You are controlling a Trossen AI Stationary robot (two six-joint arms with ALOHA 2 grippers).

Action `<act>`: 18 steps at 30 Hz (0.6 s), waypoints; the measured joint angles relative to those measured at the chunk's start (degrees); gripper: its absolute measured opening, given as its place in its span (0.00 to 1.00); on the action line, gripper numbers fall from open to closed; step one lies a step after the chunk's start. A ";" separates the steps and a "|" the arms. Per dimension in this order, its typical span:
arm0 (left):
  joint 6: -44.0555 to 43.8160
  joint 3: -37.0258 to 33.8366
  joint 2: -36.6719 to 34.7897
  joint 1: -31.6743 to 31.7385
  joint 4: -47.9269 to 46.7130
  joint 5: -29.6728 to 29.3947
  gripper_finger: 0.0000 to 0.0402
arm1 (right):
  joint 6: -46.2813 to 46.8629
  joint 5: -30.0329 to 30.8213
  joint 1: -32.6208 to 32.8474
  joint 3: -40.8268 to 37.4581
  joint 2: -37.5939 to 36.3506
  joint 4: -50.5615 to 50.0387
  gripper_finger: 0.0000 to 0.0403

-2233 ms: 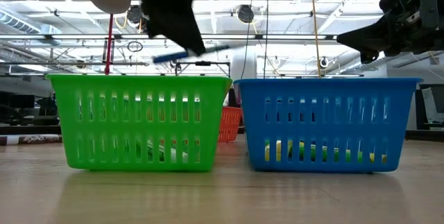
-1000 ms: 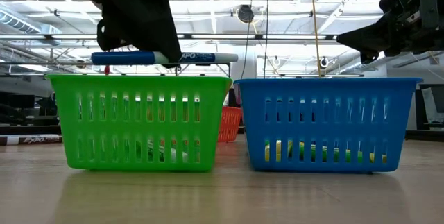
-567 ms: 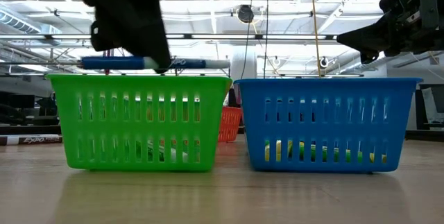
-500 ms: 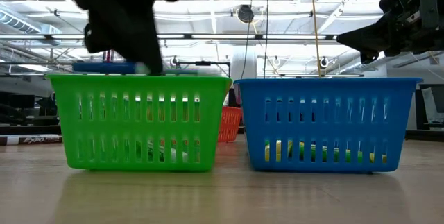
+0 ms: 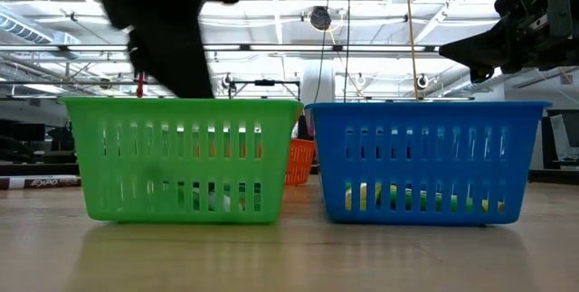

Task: Pick & Place Markers
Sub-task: Adjust the orange basket

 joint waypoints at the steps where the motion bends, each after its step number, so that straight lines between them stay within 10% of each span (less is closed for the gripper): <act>1: 1.17 0.29 -0.53 0.24 0.16 -0.93 0.48 | -0.01 0.00 -0.01 -0.01 0.00 0.02 0.02; 11: 2.41 0.99 -6.55 3.04 -16.27 -21.43 0.44 | 0.00 0.00 0.00 0.00 0.00 0.00 0.02; 18: -9.41 -2.50 -5.93 9.33 -32.07 -23.35 0.30 | -0.02 -0.01 0.01 0.00 0.00 0.01 0.02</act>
